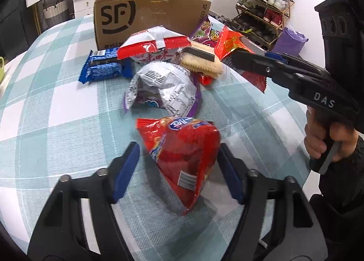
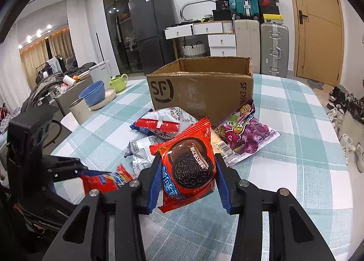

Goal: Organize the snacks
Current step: 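Carry the red chip bag with the left gripper while the right gripper carries the Oreo pack over the box, then open both grippers to drop the chip bag and Oreo pack into the box, then move both open grippers back toward the remaining snacks on the table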

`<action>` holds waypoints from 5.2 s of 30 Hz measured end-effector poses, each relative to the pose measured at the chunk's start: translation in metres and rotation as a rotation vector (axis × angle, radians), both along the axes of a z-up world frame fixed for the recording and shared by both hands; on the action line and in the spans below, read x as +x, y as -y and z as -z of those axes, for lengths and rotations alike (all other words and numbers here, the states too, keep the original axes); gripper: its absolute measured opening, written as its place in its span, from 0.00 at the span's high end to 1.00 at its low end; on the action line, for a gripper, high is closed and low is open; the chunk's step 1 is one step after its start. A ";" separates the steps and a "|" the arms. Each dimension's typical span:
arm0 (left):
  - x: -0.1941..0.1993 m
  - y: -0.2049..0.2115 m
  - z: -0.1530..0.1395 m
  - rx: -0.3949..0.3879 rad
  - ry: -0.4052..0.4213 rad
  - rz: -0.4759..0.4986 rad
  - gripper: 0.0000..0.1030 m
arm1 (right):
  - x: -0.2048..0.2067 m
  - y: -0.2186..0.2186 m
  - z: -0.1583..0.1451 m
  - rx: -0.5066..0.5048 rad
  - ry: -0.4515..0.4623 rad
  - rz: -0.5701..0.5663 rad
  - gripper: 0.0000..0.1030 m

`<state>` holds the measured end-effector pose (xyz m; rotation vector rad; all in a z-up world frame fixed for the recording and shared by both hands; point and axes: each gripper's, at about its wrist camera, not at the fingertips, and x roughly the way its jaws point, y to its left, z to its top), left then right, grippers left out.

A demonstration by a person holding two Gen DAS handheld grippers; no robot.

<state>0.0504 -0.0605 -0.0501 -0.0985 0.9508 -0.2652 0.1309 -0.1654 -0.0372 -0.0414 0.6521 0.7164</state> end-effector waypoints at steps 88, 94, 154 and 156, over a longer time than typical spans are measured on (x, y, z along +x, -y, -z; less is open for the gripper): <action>0.220 -0.071 -0.113 0.045 0.266 -0.238 0.61 | 0.153 -0.029 -0.074 0.062 0.021 0.047 0.58; 0.232 -0.067 -0.108 0.055 0.259 -0.232 0.61 | 0.161 -0.030 -0.073 0.068 0.021 0.042 0.58; 0.189 -0.079 -0.117 0.084 0.247 -0.250 0.01 | 0.123 0.023 -0.071 0.041 -0.024 0.200 0.01; 0.179 -0.079 -0.114 0.087 0.230 -0.258 0.01 | 0.114 0.028 -0.068 0.044 -0.036 0.206 0.01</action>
